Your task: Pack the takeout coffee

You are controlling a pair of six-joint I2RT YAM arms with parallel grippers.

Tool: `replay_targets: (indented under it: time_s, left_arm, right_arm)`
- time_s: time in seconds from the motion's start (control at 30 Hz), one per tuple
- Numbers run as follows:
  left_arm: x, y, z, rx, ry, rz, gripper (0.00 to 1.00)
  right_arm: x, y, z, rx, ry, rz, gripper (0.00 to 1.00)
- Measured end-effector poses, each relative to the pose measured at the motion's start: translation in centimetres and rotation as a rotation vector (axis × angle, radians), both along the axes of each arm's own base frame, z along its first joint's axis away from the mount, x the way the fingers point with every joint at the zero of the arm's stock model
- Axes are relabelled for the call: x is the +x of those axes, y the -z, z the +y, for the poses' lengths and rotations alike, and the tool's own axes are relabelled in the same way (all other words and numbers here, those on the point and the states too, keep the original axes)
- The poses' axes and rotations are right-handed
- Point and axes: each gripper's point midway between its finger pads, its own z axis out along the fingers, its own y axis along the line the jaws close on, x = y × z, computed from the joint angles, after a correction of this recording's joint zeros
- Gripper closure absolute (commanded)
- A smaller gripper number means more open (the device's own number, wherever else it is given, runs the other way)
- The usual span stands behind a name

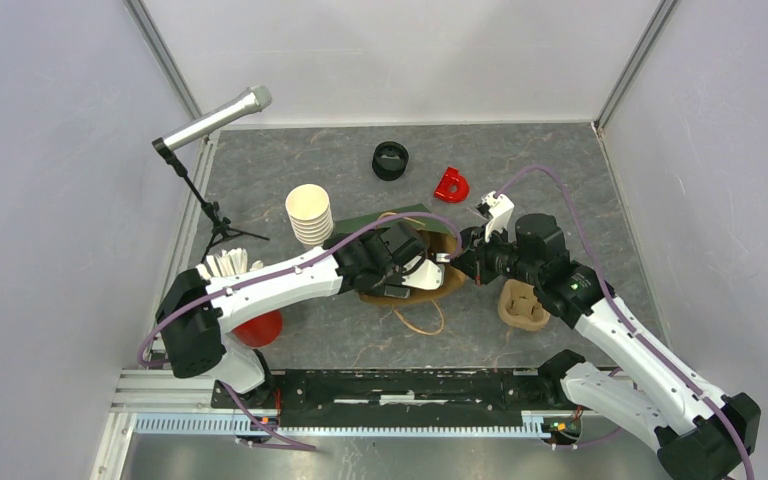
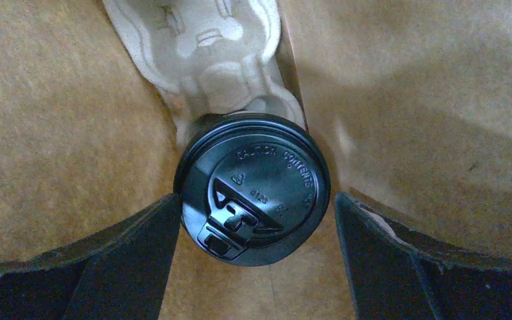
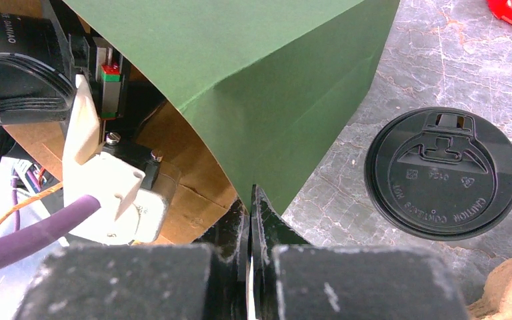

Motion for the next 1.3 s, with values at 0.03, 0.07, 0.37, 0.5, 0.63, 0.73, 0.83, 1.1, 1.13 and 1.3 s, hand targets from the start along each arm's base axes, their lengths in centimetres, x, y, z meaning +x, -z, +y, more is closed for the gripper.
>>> replay_targets:
  time_s: [0.03,0.07,0.37,0.5,0.63,0.73,0.83,1.1,1.13,1.3]
  left_arm:
    - [0.0,0.0,0.0,-0.001,-0.003,0.001,0.10]
    - [-0.1,0.0,0.0,-0.001,-0.003,0.002,0.10]
    - [-0.5,-0.3,-0.2,0.007,0.010,0.008,0.10]
    - [-0.8,-0.2,-0.2,0.014,0.015,0.013,0.12]
    - [-0.8,-0.5,-0.3,0.000,0.004,0.013,0.13]
    - [-0.8,-0.8,-0.6,-0.011,0.004,0.009,0.14]
    - [-0.9,-0.8,-0.7,-0.011,0.007,0.009,0.14]
    - [-1.3,-1.0,-0.9,-0.012,0.011,0.014,0.19]
    - [-1.4,-1.0,-0.9,-0.012,0.010,0.017,0.20]
    - [-1.9,-0.9,-0.9,-0.009,0.008,0.025,0.28]
  right_arm:
    - [0.0,0.0,0.0,0.000,0.000,0.001,1.00]
    - [0.0,0.0,0.0,-0.001,0.000,0.001,1.00]
    - [0.0,0.1,0.0,-0.002,-0.001,0.003,1.00]
    - [0.0,0.1,0.0,-0.002,-0.001,0.004,1.00]
    - [0.1,0.2,0.1,-0.004,-0.001,0.007,1.00]
    - [0.1,0.3,0.1,-0.005,-0.001,0.008,1.00]
    - [0.1,0.3,0.1,-0.004,-0.001,0.008,1.00]
    - [0.1,0.2,0.1,-0.002,-0.001,0.004,1.00]
    - [0.1,0.2,0.1,-0.001,-0.001,0.004,1.00]
    - [0.1,0.2,0.2,-0.001,-0.004,0.005,1.00]
